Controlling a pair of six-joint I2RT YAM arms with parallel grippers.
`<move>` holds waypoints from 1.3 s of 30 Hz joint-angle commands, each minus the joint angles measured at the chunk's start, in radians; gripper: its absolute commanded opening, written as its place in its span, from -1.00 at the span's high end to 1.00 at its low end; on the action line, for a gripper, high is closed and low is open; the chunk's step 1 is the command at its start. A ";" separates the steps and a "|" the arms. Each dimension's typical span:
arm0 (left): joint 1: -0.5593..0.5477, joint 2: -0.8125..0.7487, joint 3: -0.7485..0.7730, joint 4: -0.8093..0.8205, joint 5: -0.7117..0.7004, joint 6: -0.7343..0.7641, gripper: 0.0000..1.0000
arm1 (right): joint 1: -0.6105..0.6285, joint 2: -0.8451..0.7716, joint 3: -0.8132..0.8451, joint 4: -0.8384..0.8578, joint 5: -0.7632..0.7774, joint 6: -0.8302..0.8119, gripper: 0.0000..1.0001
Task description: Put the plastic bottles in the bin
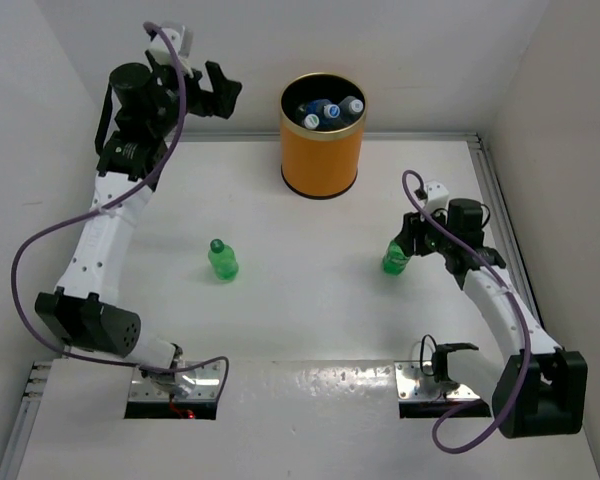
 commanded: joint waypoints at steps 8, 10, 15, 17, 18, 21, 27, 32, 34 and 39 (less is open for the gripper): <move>0.185 -0.212 -0.343 -0.032 0.024 0.093 -0.98 | 0.052 -0.024 0.069 0.073 -0.044 0.086 1.00; 0.200 -0.228 -0.368 -0.032 0.035 0.104 -0.98 | 0.061 -0.034 0.171 0.065 -0.058 0.103 1.00; 0.242 -0.246 -0.459 -0.010 0.067 0.114 -0.98 | 0.081 0.056 0.465 0.075 -0.102 0.254 1.00; 0.254 -0.246 -0.486 0.006 0.089 0.114 -0.98 | 0.101 0.088 0.658 0.086 -0.107 0.307 1.00; 0.254 -0.255 -0.509 0.026 0.089 0.114 -0.98 | 0.119 0.151 0.698 0.126 -0.089 0.330 1.00; 0.263 -0.255 -0.534 0.051 0.110 0.094 -0.98 | 0.142 0.240 0.906 0.222 0.006 0.352 1.00; 0.272 -0.246 -0.569 0.065 0.135 0.083 -0.98 | 0.147 0.519 1.164 0.365 0.126 0.373 1.00; 0.272 -0.246 -0.589 0.065 0.144 0.083 -0.98 | 0.191 0.734 1.337 0.442 0.203 0.337 1.00; 0.281 -0.246 -0.620 0.056 0.144 0.083 -0.98 | 0.216 0.769 1.317 0.529 0.243 0.308 1.00; 0.291 -0.304 -0.704 0.056 0.167 0.064 -0.98 | 0.253 0.874 1.292 0.626 0.306 0.254 1.00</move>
